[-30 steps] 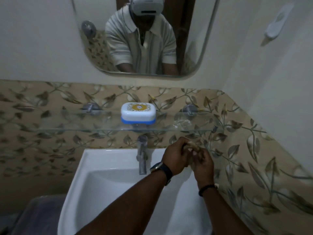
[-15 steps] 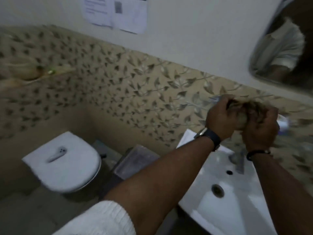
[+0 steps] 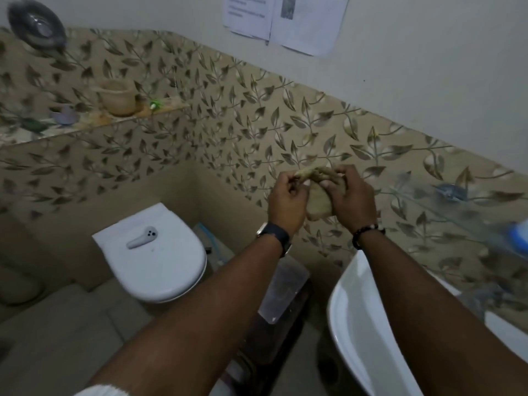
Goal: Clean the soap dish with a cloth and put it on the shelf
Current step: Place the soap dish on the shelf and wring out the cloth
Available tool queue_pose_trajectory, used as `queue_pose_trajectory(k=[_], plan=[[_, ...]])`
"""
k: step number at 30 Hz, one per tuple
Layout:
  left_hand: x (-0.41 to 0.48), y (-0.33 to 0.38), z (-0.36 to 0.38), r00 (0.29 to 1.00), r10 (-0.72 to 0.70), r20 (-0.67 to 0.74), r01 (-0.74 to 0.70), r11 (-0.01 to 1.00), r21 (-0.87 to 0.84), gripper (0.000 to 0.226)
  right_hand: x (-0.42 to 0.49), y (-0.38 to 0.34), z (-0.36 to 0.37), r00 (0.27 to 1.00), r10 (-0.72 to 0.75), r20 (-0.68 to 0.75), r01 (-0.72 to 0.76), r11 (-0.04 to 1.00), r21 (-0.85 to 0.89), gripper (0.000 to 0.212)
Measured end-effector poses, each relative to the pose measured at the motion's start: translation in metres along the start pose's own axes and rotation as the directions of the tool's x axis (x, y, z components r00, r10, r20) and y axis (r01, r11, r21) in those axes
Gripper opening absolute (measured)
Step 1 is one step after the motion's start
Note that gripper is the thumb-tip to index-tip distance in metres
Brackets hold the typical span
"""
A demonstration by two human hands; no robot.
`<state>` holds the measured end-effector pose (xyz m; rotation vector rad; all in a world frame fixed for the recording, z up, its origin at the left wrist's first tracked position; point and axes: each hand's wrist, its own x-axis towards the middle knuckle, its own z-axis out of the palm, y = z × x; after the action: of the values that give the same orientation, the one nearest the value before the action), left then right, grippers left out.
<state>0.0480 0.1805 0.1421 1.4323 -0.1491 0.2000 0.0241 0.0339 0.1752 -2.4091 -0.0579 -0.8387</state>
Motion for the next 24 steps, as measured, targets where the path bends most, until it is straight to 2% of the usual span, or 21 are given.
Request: queue_pose_trajectory(k=[4,9,13,18,22,24], plan=[[0.001,-0.047,-0.022,0.974,-0.224,-0.026,0.224,0.975,-0.005,0.019,0.006,0.02,0.043,0.964,0.104,0.245,-0.11,0.994,0.01,0.029],[-0.004,-0.132,-0.042,0.887,-0.457,-0.066,0.459,0.889,0.006,0.029,-0.002,0.068,0.113,0.823,0.234,0.518,-0.235,0.97,-0.066,0.023],[-0.008,-0.203,-0.047,0.779,-0.621,-0.089,0.617,0.784,-0.071,0.011,-0.02,0.113,0.173,0.733,0.259,0.629,-0.242,0.963,-0.116,0.024],[-0.013,-0.287,-0.045,0.652,-0.754,-0.078,0.74,0.655,-0.149,0.034,-0.045,0.17,0.242,0.63,0.251,0.735,-0.163,0.968,-0.191,0.022],[-0.007,-0.338,-0.044,0.566,-0.815,-0.127,0.807,0.579,-0.114,0.033,-0.054,0.209,0.284,0.54,0.246,0.805,-0.112,0.969,-0.22,0.027],[-0.006,-0.362,-0.045,0.565,-0.822,-0.063,0.816,0.569,-0.102,0.033,-0.058,0.225,0.302,0.513,0.249,0.822,-0.101,0.968,-0.23,0.027]])
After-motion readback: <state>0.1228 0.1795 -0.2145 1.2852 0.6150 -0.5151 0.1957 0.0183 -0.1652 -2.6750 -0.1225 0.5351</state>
